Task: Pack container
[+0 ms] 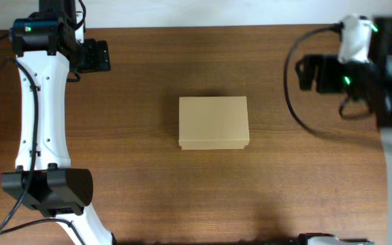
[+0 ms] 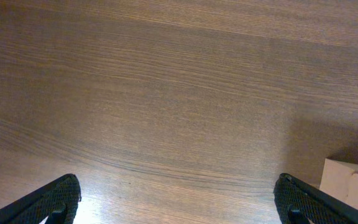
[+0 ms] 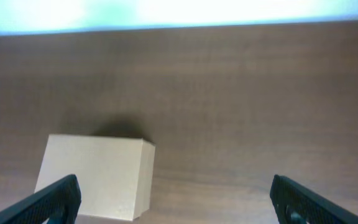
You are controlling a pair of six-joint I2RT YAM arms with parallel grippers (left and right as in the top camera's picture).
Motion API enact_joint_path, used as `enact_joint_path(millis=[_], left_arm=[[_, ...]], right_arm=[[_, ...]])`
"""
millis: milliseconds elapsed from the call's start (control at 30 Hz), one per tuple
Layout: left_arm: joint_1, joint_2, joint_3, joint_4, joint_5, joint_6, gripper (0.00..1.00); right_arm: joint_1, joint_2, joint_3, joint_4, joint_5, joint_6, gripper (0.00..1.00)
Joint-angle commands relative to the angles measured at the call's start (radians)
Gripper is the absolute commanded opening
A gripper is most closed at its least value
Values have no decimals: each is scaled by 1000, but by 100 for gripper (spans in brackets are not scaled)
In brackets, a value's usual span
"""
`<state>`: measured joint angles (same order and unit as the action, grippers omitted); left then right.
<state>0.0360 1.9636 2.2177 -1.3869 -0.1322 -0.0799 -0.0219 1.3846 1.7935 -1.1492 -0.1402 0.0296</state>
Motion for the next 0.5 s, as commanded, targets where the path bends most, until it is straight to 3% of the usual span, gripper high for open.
enact_joint_path(millis=[0,233,467], left_arm=[[4,1,-1,3,5,-6,100],[4,1,-1,3,5,-6,100],[4,1,-1,3,5,-6,100]], right_arm=[[2,-149,-197,93,89,2,99],[2,-563,-691,460,103,2,99],[2,-944,-1038,615,104,2,99]])
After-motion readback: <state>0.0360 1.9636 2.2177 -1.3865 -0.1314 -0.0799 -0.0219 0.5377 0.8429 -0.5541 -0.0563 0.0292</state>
